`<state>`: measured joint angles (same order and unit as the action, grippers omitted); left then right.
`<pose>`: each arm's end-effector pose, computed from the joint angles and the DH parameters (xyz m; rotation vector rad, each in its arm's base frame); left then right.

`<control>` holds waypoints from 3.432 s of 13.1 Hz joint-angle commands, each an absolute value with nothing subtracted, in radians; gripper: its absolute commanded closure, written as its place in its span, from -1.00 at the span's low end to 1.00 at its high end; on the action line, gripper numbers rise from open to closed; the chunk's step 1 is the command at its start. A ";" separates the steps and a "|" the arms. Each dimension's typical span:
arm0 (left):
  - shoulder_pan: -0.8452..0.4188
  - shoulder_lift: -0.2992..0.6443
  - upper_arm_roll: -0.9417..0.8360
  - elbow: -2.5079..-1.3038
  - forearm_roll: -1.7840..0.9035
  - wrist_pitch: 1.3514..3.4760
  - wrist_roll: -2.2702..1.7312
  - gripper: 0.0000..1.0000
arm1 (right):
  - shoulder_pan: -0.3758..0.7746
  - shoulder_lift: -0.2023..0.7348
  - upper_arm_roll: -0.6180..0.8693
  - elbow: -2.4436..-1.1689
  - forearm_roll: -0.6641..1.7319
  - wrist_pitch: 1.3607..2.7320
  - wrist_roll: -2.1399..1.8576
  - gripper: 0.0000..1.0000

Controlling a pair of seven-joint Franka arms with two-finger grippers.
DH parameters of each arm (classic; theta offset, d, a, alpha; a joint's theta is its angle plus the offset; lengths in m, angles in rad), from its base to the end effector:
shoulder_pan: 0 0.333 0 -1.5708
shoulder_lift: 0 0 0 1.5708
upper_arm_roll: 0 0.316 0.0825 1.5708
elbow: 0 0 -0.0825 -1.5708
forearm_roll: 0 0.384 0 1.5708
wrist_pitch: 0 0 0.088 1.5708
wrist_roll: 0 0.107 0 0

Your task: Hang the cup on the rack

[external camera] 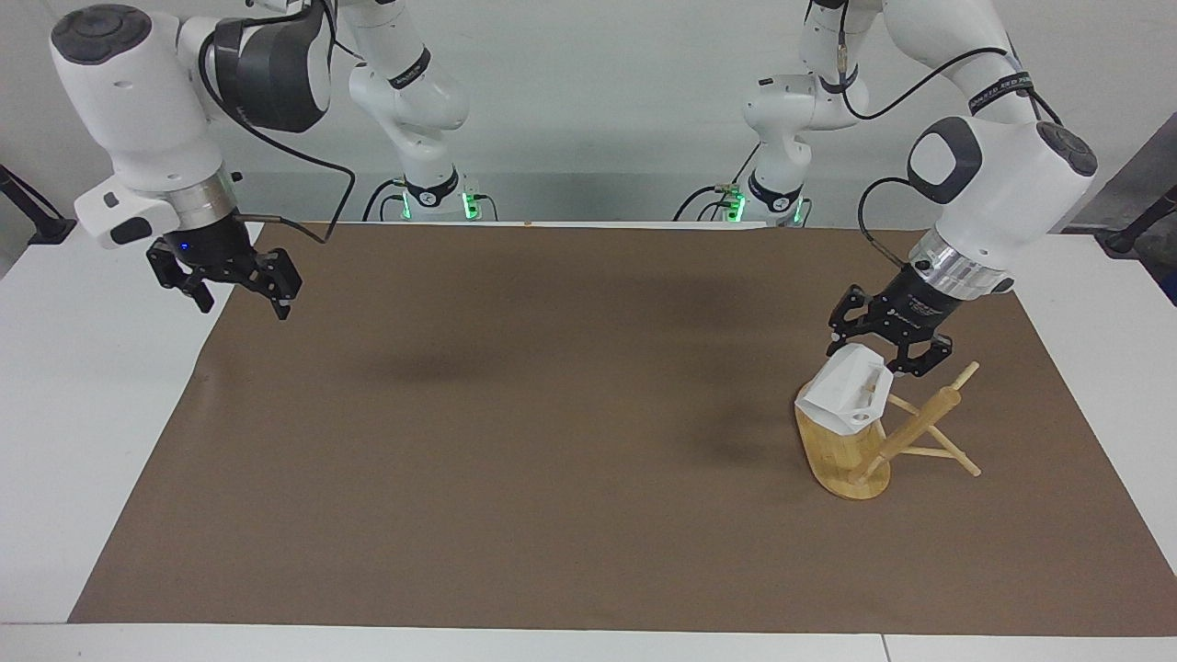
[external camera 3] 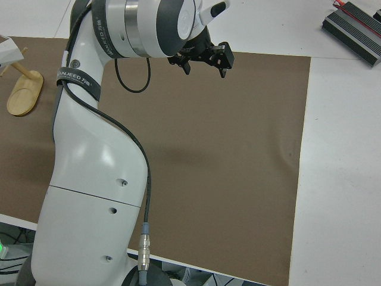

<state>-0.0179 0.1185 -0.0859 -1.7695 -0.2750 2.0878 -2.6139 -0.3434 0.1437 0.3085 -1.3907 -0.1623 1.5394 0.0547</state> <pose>0.6134 -0.0752 0.5104 0.7357 2.7806 -0.3108 0.5926 -0.0531 0.6282 3.0193 -0.1494 0.0190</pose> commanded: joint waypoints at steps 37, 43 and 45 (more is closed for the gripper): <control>0.014 -0.068 -0.086 -1.675 -0.119 1.675 -0.581 -1.00 | -0.387 0.051 0.310 -1.542 -0.066 1.582 0.071 -1.00; 0.018 -0.052 -0.080 -1.573 -0.044 1.629 -0.105 -1.00 | -0.387 0.051 0.310 -1.542 -0.066 1.582 0.071 -1.00; 0.049 -0.051 -0.075 -1.557 -0.040 1.585 -0.004 -1.00 | -0.387 0.051 0.310 -1.542 -0.066 1.582 0.071 -1.00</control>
